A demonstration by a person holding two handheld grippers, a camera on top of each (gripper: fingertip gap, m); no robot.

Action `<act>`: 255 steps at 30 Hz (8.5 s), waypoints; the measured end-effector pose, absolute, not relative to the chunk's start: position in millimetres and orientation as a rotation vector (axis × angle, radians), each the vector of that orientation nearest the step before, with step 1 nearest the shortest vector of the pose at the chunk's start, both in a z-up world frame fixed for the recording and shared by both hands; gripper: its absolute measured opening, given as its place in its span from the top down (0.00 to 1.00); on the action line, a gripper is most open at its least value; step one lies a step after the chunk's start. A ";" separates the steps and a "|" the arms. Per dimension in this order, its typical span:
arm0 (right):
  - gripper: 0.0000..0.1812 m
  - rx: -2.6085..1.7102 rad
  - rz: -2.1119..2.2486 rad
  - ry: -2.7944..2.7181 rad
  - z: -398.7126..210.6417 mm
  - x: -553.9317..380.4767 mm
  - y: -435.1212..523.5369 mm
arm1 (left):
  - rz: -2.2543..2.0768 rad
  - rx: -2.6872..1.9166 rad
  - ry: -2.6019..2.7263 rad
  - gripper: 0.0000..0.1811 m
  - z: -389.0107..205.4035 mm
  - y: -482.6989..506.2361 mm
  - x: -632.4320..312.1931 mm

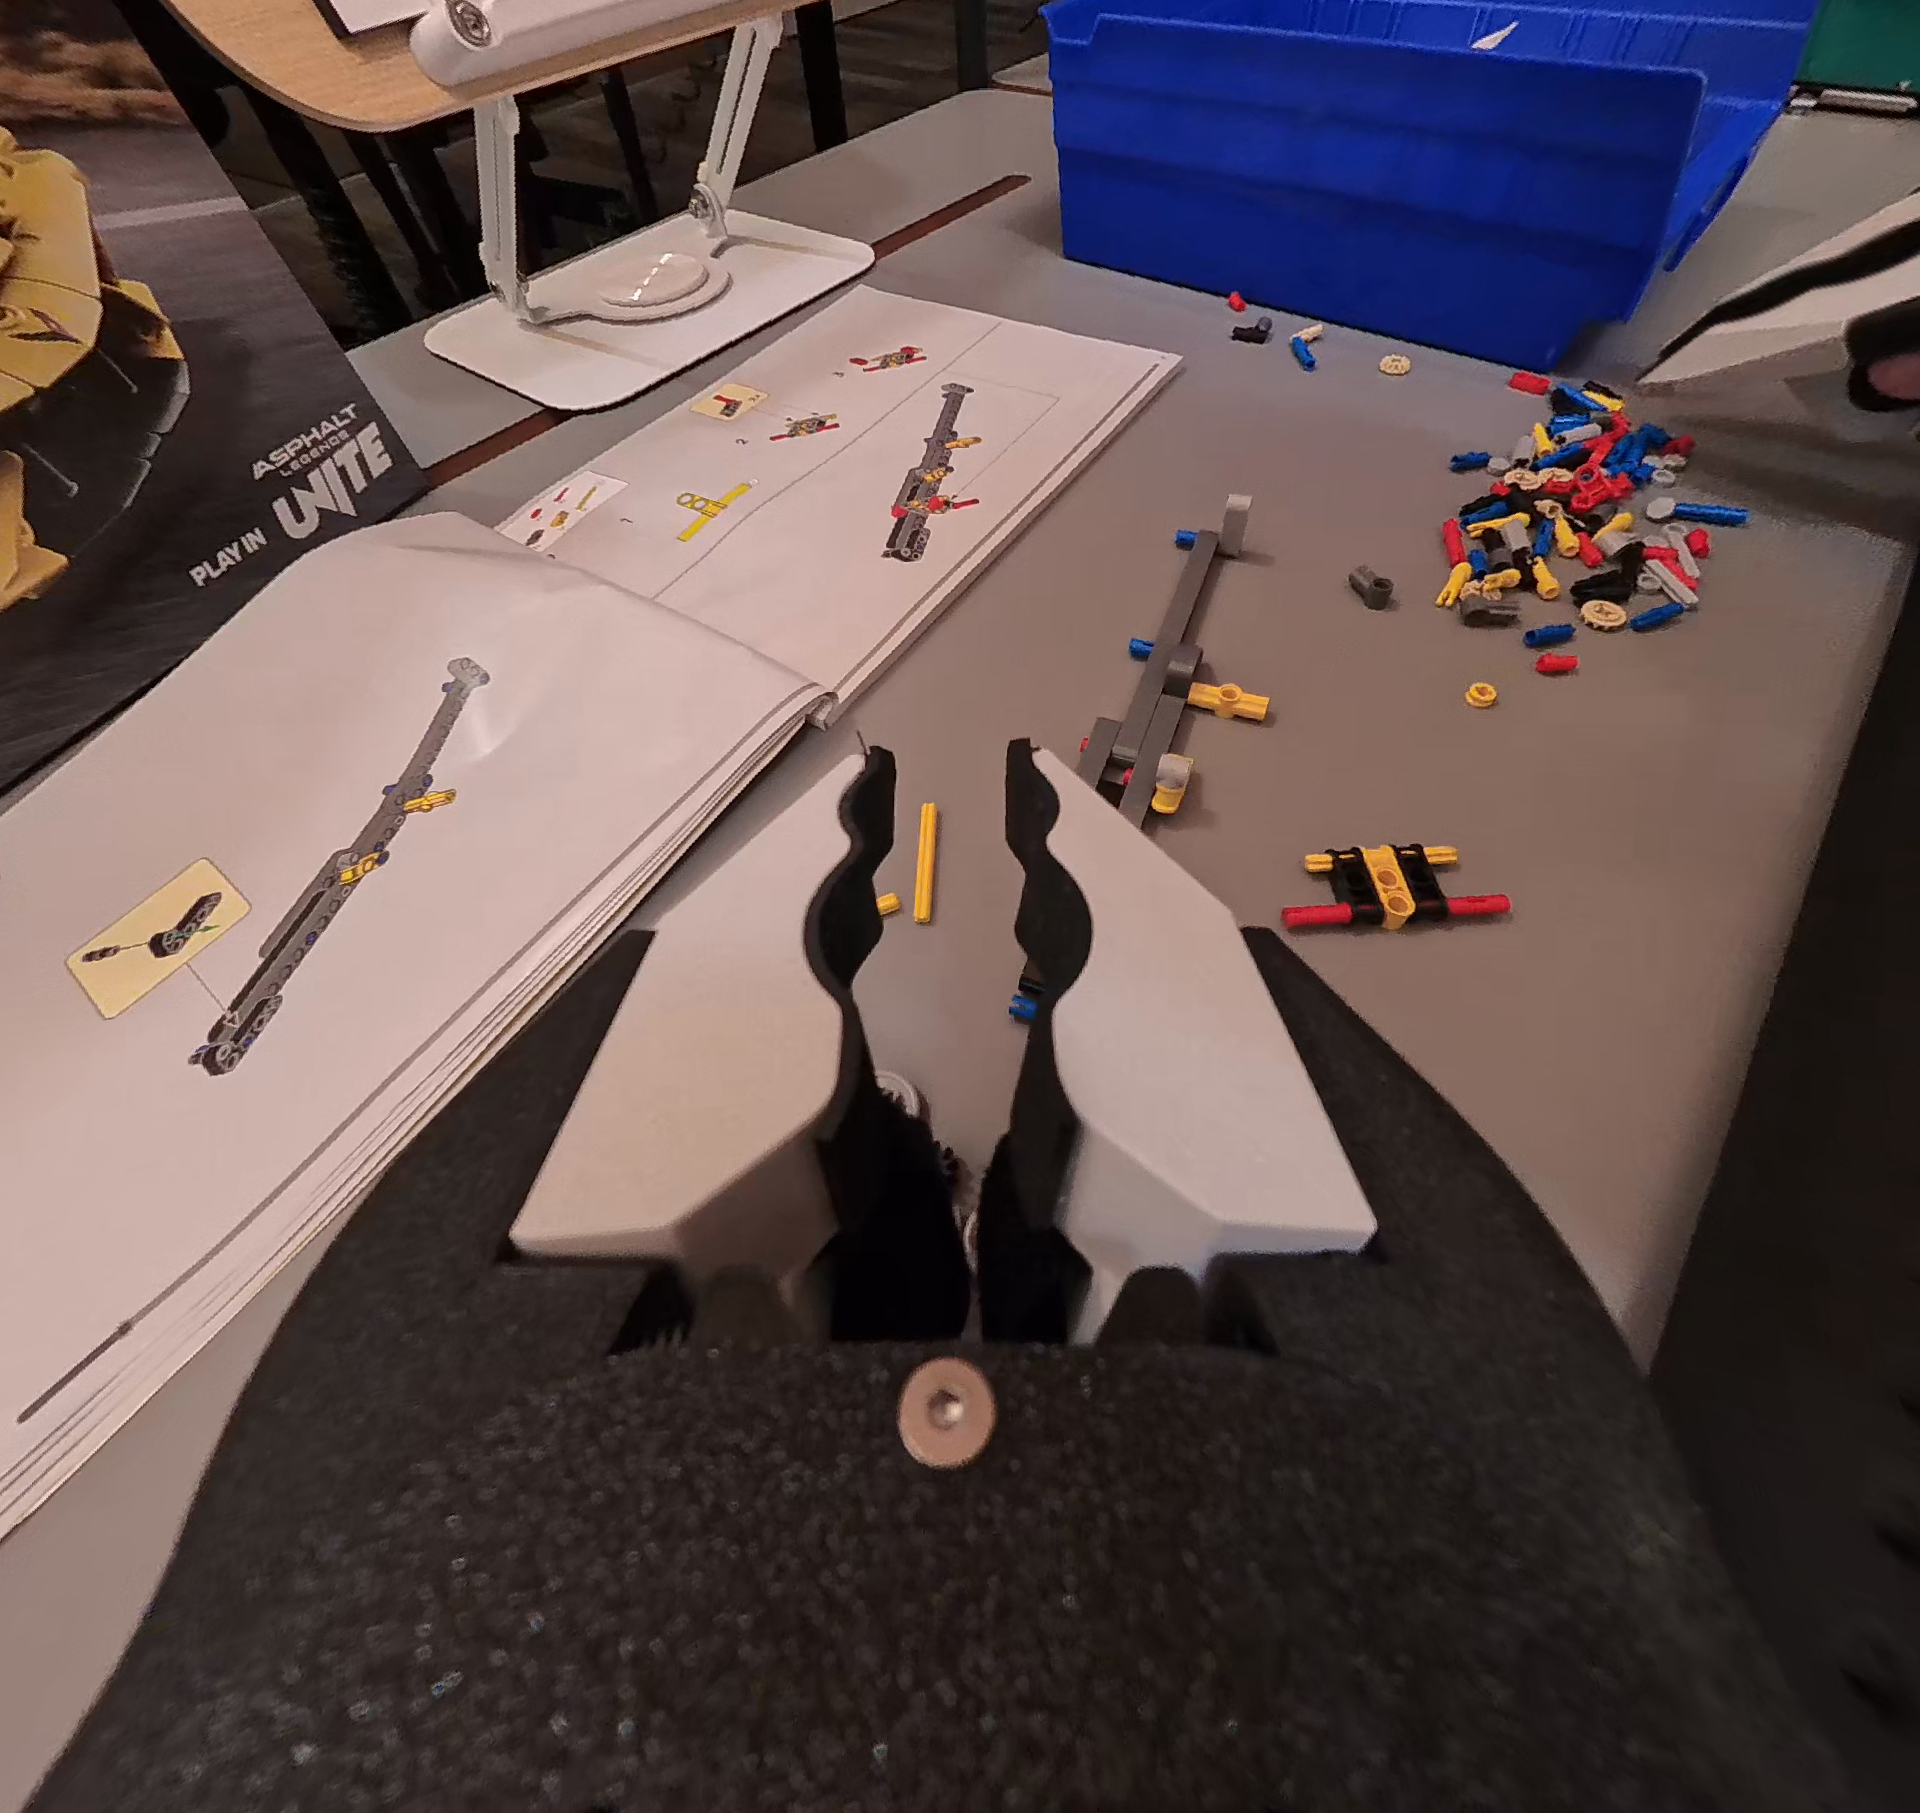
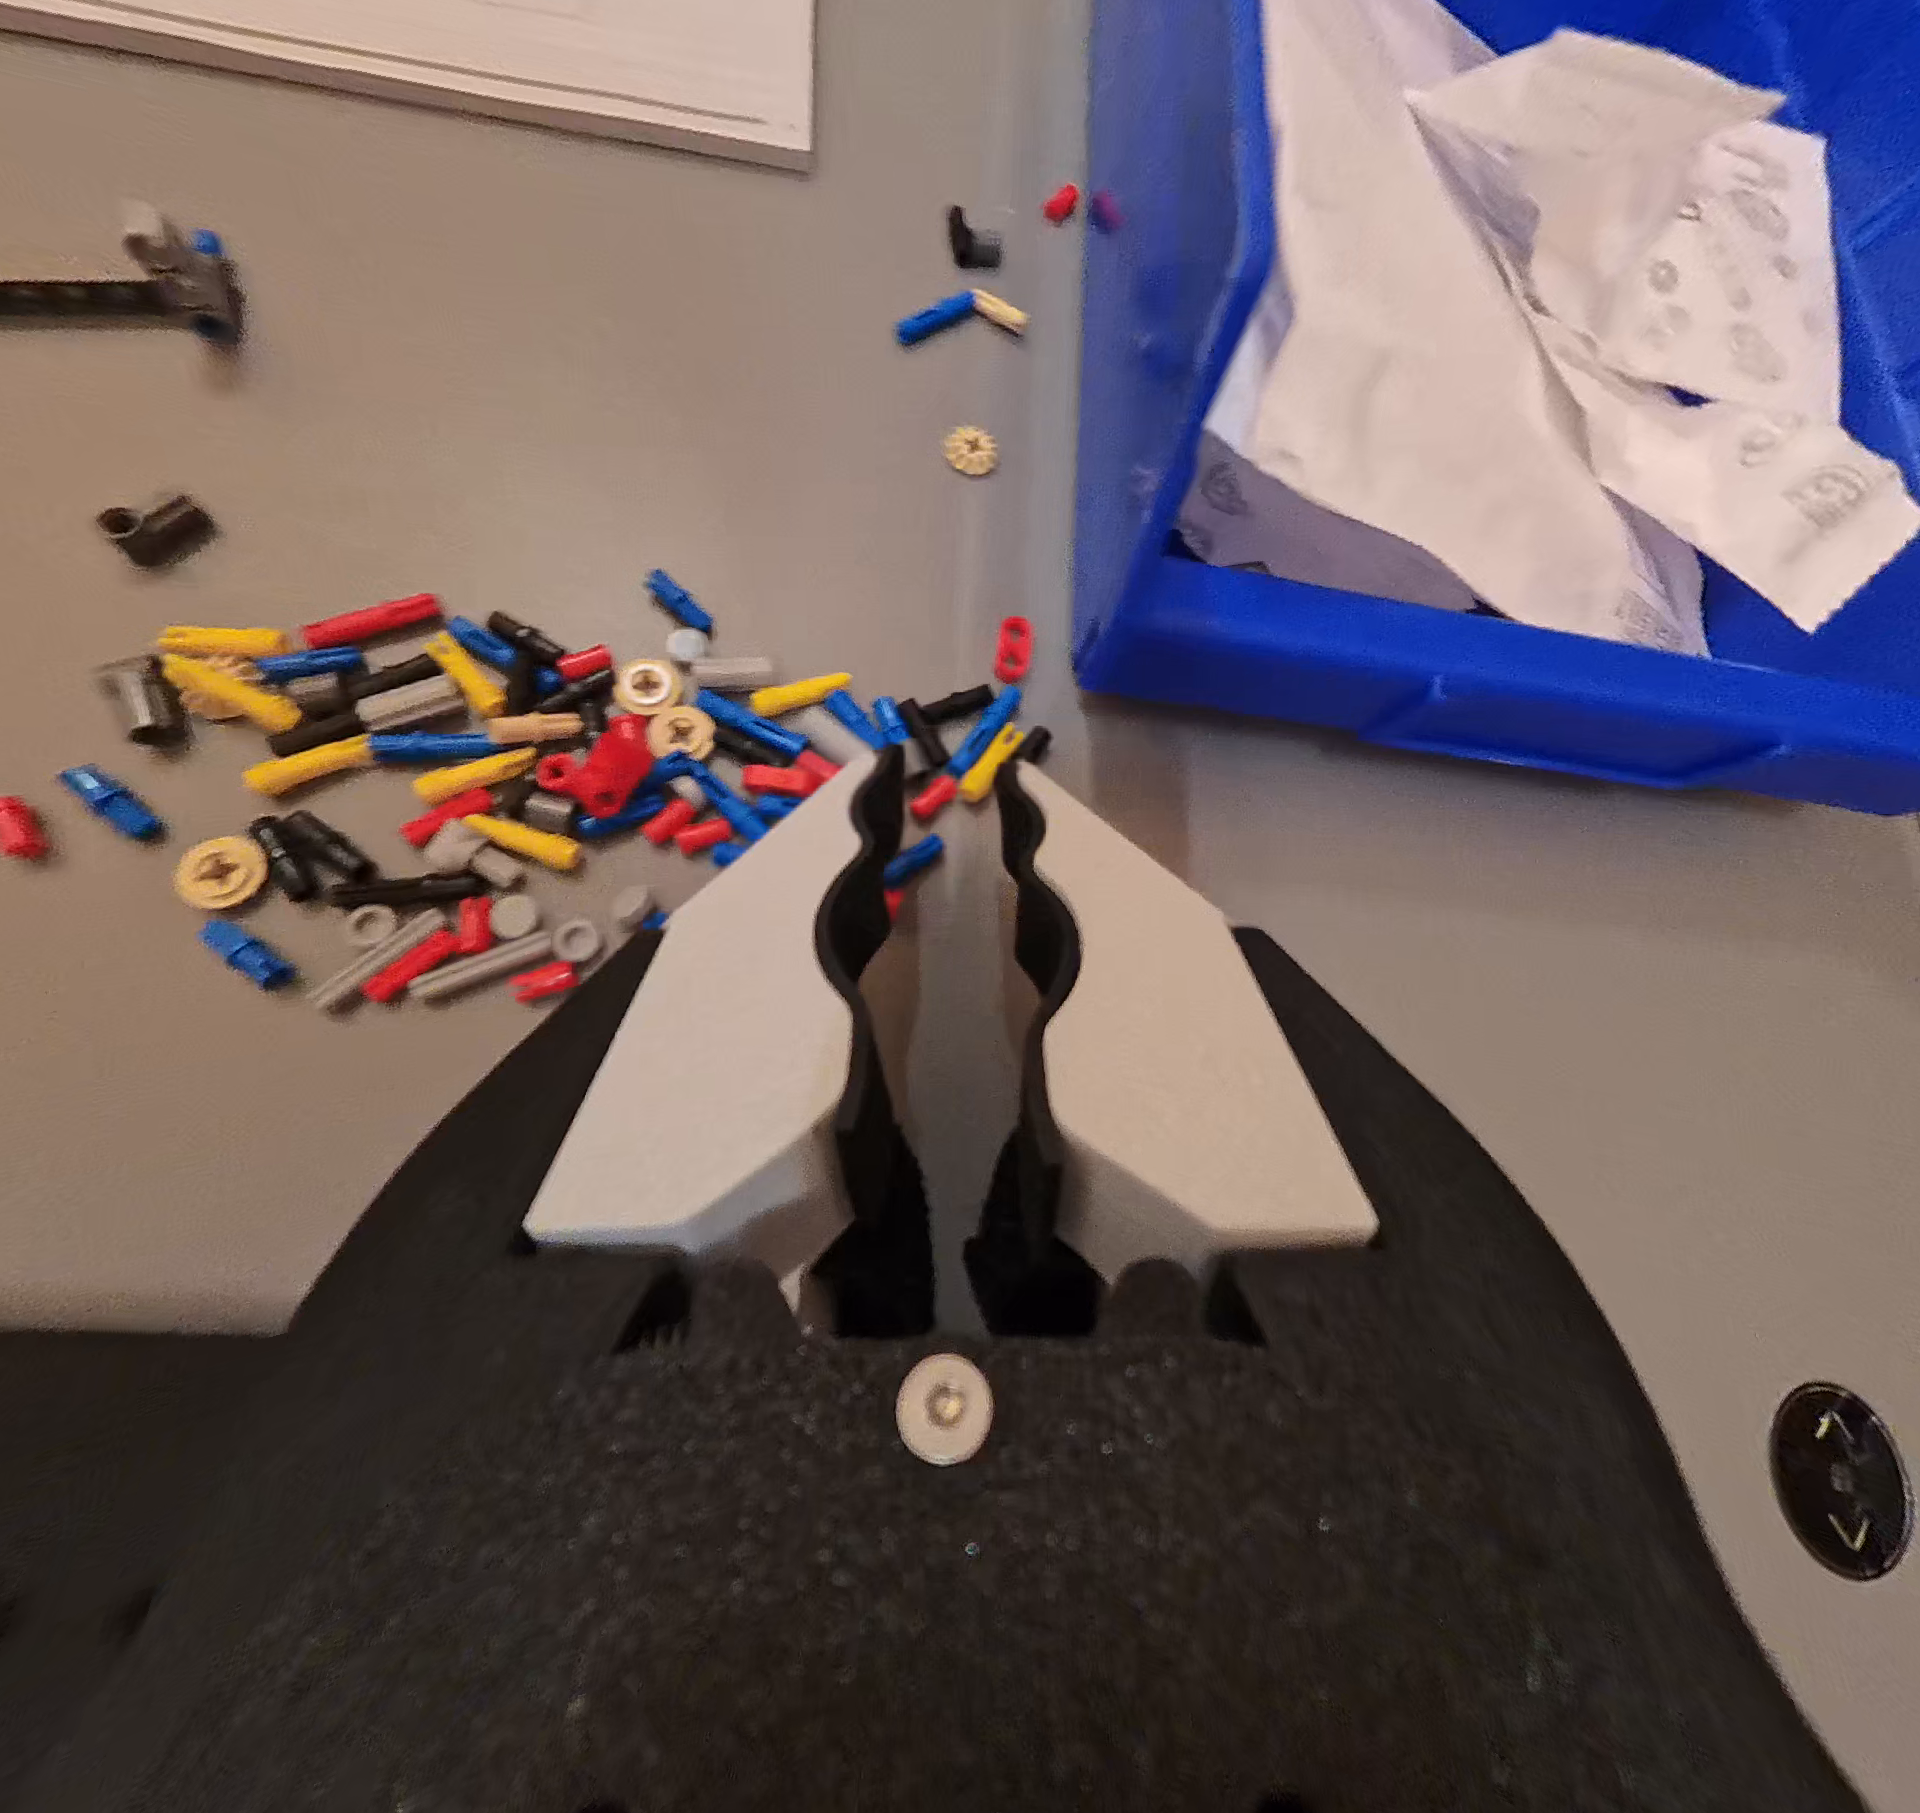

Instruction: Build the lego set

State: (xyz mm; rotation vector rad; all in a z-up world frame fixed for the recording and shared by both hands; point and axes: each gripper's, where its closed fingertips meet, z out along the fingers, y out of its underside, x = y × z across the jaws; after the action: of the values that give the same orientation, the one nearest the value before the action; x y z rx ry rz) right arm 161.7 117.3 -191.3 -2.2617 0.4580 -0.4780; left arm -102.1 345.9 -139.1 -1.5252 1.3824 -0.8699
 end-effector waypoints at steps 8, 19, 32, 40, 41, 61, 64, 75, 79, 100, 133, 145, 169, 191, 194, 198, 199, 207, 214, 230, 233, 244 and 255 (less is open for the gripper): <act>0.91 -2.255 -0.494 0.467 -193.6 177.2 142.8 | -0.861 -1.527 1.399 0.89 -142.4 345.0 -100.4; 0.86 -2.274 -0.595 0.690 -194.7 183.9 151.0 | -0.923 -1.516 1.406 0.89 -138.5 336.1 -99.2; 0.85 -2.315 -0.730 0.888 -208.2 190.1 147.4 | -1.249 -1.539 1.404 0.89 -127.8 304.4 -94.4; 0.88 -2.287 -0.623 0.936 -210.7 191.6 148.5 | -1.308 -1.556 1.343 0.89 -121.0 312.0 -97.4; 0.89 -2.292 -0.618 0.922 -210.7 189.9 150.6 | -1.303 -1.556 1.339 0.89 -120.7 313.2 -97.6; 0.96 -2.324 -0.437 0.722 -207.0 162.0 177.0 | -1.299 -1.564 1.344 0.89 -122.4 313.8 -95.9; 0.97 -2.286 -0.089 0.310 -180.5 86.4 218.0 | -1.222 -1.566 1.331 0.89 -124.1 324.7 -97.9; 0.96 -2.413 0.015 -0.264 -206.2 -52.4 199.4 | -0.887 -1.542 1.302 0.90 -131.2 358.2 -106.6; 0.96 -2.447 -0.021 -0.270 -213.2 -50.2 196.3 | -0.835 -1.578 1.291 0.90 -137.4 367.2 -108.1; 0.90 -2.235 -0.229 0.413 -186.5 93.7 135.6 | -0.809 -1.585 1.381 0.90 -155.7 358.5 -97.1; 0.96 -2.311 -0.295 0.410 -194.7 116.9 143.2 | -0.855 -1.588 1.386 0.90 -153.8 354.5 -93.9; 0.96 -2.342 -0.440 0.568 -207.2 168.1 82.9 | -0.838 -1.569 1.412 0.90 -154.6 350.2 -91.1; 0.87 -2.222 0.023 0.365 -184.6 66.0 133.0 | -0.811 -1.553 1.419 0.90 -154.8 349.7 -91.6; 0.88 -2.225 -0.068 0.371 -189.8 76.1 132.2 | -0.480 -1.754 1.116 0.91 -128.1 402.2 -240.3; 0.89 -2.212 -0.047 0.377 -188.4 76.1 132.5 | -0.449 -1.871 1.011 0.90 -135.7 403.8 -295.2; 0.88 -2.212 -0.030 0.360 -188.1 73.5 133.1 | -0.452 -1.940 0.922 0.90 -142.2 392.2 -335.8; 0.88 -2.209 -0.033 0.356 -187.6 73.2 133.1 | -0.432 -1.938 0.919 0.90 -142.7 389.4 -342.0; 0.88 -2.186 -0.039 0.344 -184.0 72.3 132.6 | -0.353 -1.934 0.932 0.90 -145.9 377.2 -357.0; 0.86 -2.237 -0.170 0.430 -191.1 82.2 110.3 | -0.763 -1.879 1.058 0.90 -144.0 325.0 -265.7; 0.91 -2.221 -0.132 0.253 -188.9 63.3 114.6 | -0.692 -1.792 1.403 0.91 -174.4 271.5 -188.9; 0.92 -2.222 -0.130 0.248 -189.0 62.7 114.8 | -0.714 -1.785 1.385 0.91 -171.7 272.0 -189.4; 0.92 -2.219 -0.110 0.236 -188.5 60.5 115.1 | -0.713 -1.830 1.409 0.91 -179.2 272.5 -188.3; 0.92 -2.222 -0.118 0.232 -188.9 60.5 115.3 | -0.707 -1.823 1.423 0.91 -179.8 271.1 -188.2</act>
State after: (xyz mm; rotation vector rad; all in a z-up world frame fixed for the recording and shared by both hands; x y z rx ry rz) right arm 60.5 115.3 -188.9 -2.2221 0.2324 -0.1180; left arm -188.2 271.1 -179.8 -1.8232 1.4225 -0.7072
